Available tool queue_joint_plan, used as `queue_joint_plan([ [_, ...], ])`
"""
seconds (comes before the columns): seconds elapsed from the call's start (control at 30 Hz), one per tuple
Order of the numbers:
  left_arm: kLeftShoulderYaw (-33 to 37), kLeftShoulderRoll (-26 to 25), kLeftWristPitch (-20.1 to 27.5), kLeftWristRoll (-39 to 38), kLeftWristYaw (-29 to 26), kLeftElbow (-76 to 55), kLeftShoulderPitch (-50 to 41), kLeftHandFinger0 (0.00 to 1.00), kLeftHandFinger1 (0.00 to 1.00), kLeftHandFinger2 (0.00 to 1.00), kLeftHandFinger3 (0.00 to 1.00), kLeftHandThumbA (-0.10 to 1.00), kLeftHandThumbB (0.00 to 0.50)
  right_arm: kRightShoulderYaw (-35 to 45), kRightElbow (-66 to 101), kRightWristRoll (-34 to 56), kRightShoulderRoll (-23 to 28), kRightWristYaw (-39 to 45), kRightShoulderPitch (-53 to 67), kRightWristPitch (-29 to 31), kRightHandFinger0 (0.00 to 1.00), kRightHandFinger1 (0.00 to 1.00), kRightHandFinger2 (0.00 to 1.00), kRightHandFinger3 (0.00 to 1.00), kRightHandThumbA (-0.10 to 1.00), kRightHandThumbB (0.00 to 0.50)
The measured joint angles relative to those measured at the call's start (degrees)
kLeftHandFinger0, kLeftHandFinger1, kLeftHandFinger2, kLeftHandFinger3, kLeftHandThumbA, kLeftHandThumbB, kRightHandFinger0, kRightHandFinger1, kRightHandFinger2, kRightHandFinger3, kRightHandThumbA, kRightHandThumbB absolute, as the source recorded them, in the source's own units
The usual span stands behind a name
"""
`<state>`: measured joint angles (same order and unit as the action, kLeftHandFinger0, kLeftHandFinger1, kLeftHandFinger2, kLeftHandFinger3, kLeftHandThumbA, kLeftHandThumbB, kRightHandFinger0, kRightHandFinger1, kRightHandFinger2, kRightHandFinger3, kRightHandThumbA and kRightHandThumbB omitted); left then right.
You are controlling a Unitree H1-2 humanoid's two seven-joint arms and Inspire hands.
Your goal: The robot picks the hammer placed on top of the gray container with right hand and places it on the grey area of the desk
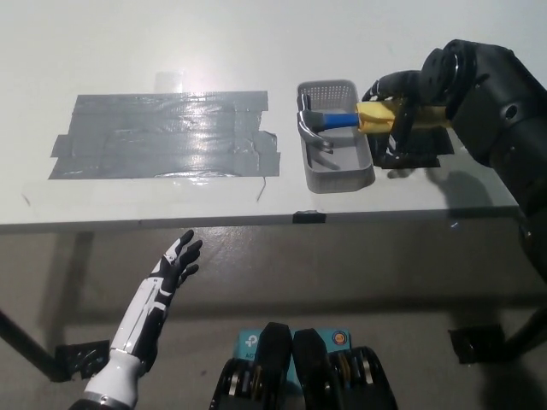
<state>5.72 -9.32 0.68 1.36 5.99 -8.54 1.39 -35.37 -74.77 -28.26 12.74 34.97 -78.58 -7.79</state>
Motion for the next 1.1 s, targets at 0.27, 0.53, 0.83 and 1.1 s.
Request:
queue_joint_plan([
  [0.27, 0.01, -0.09, 0.0, -0.05, 0.03, -0.04, 0.08, 1.0, 1.0, 1.0, 1.0, 1.0, 0.139, -0.27, -1.72, -0.59, -0.18, -1.34, 0.01, 0.9, 1.0, 1.0, 1.0, 1.0, 1.0, 0.392],
  [0.53, 0.04, -0.1, 0.0, -0.05, 0.02, 0.0, 0.25, 1.0, 1.0, 1.0, 1.0, 1.0, 0.13, 1.07, -2.35, -1.1, -0.61, -7.25, 1.21, 0.83, 0.33, 0.5, 0.53, 0.5, -0.09, 0.272],
  [0.83, 0.1, -0.1, -0.12, -0.02, 0.01, 0.2, 0.24, 1.0, 1.0, 1.0, 1.0, 1.0, 0.129, 1.18, -1.9, -1.55, -0.67, -17.3, 5.89, 3.94, 0.09, 0.55, 0.83, 0.9, -0.1, 0.125],
  [1.1, 0.1, -0.1, -0.13, -0.04, 0.01, 0.24, 0.26, 1.0, 1.0, 1.0, 1.0, 1.0, 0.121, 2.01, -1.68, -1.65, -0.63, -25.6, 8.08, 7.43, 0.13, 0.55, 0.84, 0.85, -0.01, 0.082],
])
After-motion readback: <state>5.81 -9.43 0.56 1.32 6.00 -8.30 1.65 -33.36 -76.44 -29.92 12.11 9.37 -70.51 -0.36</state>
